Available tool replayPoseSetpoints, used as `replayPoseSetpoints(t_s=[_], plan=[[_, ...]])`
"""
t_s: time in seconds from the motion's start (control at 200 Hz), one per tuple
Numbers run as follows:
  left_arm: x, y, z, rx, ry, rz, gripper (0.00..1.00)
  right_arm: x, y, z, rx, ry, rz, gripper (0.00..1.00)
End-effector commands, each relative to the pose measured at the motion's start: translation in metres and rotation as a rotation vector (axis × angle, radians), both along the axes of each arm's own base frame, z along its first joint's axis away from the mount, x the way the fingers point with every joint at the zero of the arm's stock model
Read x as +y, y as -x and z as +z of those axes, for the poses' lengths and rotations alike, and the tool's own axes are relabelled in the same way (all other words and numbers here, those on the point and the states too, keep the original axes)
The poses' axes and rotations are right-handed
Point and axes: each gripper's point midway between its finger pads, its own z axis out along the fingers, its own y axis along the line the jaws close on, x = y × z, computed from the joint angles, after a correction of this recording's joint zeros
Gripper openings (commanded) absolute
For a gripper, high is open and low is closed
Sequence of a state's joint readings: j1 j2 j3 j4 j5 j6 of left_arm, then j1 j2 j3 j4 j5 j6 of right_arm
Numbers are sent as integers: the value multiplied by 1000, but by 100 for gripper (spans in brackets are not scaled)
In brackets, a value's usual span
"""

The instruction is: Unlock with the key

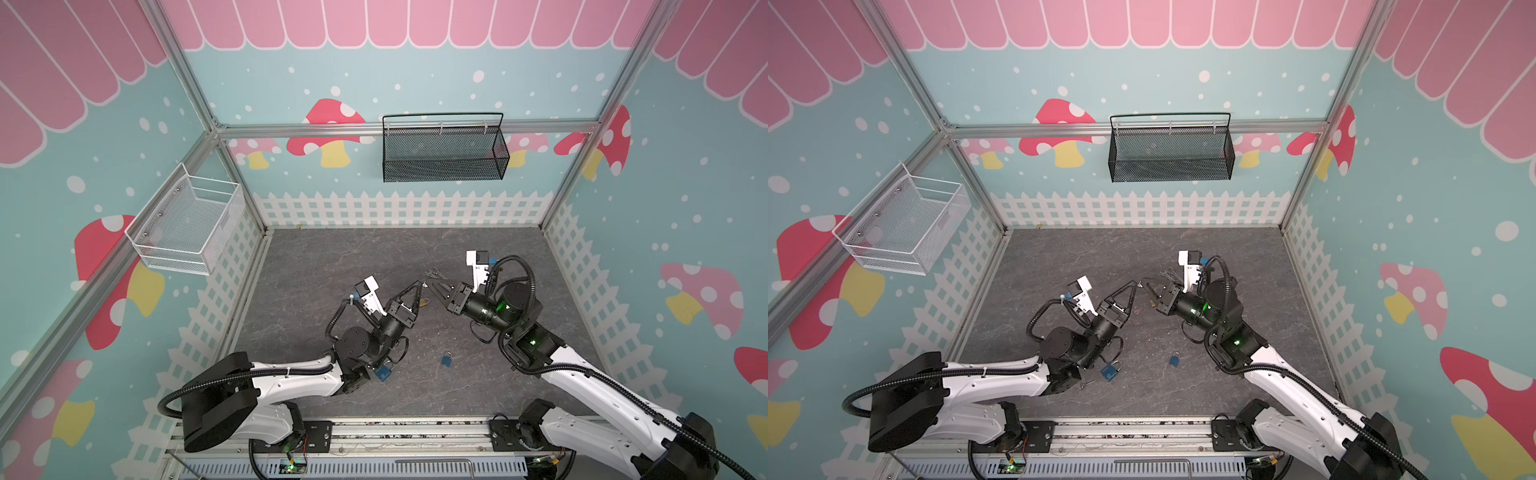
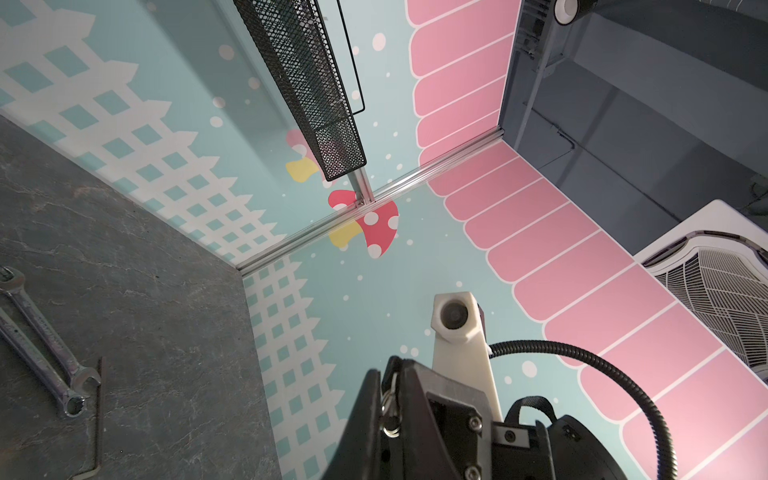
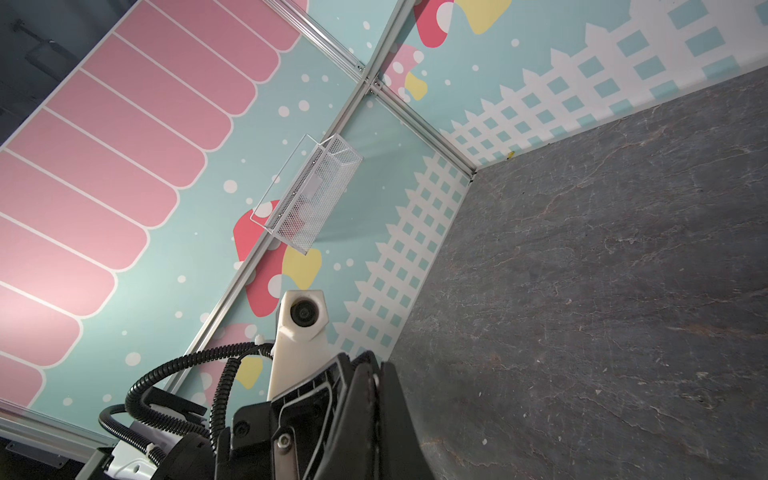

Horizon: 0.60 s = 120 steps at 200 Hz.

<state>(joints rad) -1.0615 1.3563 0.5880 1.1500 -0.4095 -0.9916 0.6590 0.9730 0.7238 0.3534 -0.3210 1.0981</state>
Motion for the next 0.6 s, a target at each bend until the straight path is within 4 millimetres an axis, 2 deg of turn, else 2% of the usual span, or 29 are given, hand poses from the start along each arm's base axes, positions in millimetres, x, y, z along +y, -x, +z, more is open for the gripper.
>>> replayPoseSetpoints(t_s=[0.0,0.135,0.235,0.51,0.595], plan=[[-1,3,23,-34,70,-17,9,0,2,1,-1,-15,-4,0],[0,3,24,-40,71,-12,6,-1,3,-3,-1,-9,-8,0],[-1,4,25,-43,63,-14,1,-1,3,-3,-4,-8,-9,0],[-2,3,21,-44,25,-5,0,-4,6,6,-54,5,-16,0],[-2,3,19,-40,-19,-2,0,-7,6,10,-74,24,-27,17]])
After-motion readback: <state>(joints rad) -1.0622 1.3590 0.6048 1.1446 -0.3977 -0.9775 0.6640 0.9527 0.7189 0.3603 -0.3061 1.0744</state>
